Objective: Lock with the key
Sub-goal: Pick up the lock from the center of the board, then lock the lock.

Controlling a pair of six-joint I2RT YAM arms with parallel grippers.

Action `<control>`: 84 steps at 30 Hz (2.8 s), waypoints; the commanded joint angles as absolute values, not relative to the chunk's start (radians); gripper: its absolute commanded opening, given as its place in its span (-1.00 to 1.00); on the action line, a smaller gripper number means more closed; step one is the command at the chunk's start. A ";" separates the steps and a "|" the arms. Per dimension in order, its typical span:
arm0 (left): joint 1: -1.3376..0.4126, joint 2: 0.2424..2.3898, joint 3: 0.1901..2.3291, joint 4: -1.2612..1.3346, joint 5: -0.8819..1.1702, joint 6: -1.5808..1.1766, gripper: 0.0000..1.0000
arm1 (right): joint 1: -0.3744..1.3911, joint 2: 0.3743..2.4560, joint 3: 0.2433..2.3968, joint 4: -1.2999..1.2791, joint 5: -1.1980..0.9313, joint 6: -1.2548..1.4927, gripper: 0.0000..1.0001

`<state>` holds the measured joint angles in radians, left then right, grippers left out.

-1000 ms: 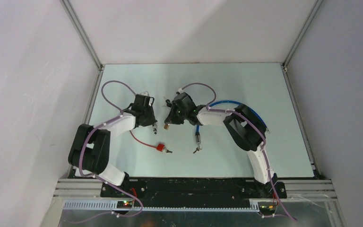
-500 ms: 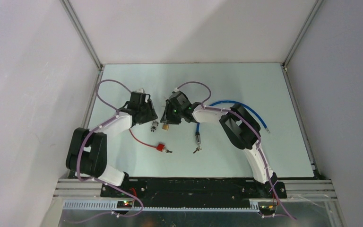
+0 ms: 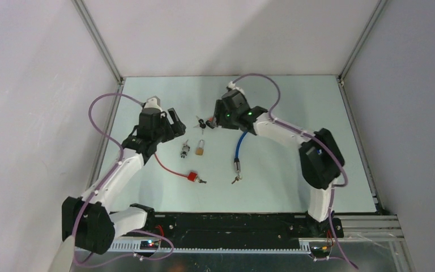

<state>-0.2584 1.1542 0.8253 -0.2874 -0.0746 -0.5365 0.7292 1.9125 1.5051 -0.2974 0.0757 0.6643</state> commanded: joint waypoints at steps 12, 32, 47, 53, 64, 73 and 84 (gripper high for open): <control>-0.333 0.943 0.721 -0.291 -0.021 -0.522 0.99 | 0.664 1.943 1.477 -0.672 0.117 0.343 0.09; -0.351 0.893 0.695 -0.289 -0.008 -0.529 0.99 | 0.641 2.070 1.552 -0.697 -0.003 0.344 -0.87; -0.522 0.980 0.624 0.035 0.202 -0.539 0.99 | 0.554 1.608 1.211 -0.125 -0.270 0.741 -1.00; -0.572 1.083 0.692 0.094 0.237 -0.461 0.99 | 0.604 1.402 1.045 0.025 -0.220 0.863 -1.00; -0.624 1.204 0.776 0.194 0.339 -0.536 0.92 | 0.715 1.232 0.963 0.025 -0.034 0.922 -1.00; -0.644 1.236 0.777 0.215 0.373 -0.559 0.46 | 0.736 1.221 0.955 0.047 -0.018 0.959 -1.00; -0.645 1.270 0.800 0.212 0.385 -0.528 -0.98 | 0.750 1.211 0.956 -0.025 0.075 0.916 -0.48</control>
